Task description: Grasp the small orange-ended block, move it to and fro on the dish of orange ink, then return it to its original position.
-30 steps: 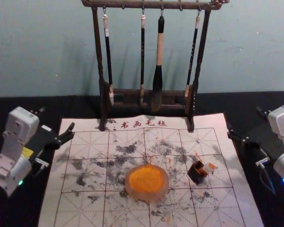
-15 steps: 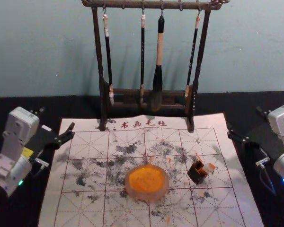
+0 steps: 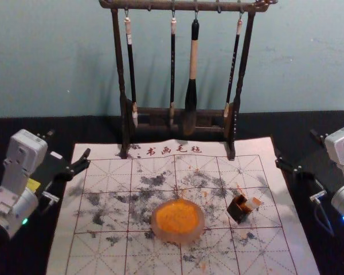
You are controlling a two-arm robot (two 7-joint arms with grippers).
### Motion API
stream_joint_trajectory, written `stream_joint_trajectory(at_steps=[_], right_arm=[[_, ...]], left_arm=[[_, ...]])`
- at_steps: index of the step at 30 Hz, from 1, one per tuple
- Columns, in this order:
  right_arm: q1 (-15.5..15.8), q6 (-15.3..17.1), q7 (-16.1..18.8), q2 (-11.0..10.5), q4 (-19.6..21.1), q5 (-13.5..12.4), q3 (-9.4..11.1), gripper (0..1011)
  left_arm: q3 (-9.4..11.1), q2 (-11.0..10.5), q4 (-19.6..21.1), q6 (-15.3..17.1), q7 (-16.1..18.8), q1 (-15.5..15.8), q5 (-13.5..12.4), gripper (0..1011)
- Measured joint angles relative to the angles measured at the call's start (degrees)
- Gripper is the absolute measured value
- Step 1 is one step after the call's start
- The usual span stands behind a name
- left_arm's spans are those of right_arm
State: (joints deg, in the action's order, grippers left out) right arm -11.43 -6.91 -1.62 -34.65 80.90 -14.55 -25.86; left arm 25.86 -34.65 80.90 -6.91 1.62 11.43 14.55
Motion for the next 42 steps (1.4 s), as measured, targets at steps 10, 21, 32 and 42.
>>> stream_joint_trajectory(at_steps=[10, 21, 32, 42], right_arm=[[0.0, 0.0, 0.0, 0.0, 0.0, 0.0, 0.0, 1000], [0.0, 0.0, 0.0, 0.0, 0.0, 0.0, 0.0, 1000], [0.0, 0.0, -0.1, 0.1, 0.0, 0.0, 0.1, 1000], [1.3, -1.8, 1.0, 1.3, 0.5, -0.8, 2.6, 1000]], left_arm=[[0.0, 0.0, 0.0, 0.0, 0.0, 0.0, 0.0, 1001], [0.0, 0.0, 0.0, 0.0, 0.0, 0.0, 0.0, 1001], [0.0, 0.0, 0.0, 0.0, 0.0, 0.0, 0.0, 1002], [0.0, 0.0, 0.0, 0.0, 0.0, 0.0, 0.0, 1001]])
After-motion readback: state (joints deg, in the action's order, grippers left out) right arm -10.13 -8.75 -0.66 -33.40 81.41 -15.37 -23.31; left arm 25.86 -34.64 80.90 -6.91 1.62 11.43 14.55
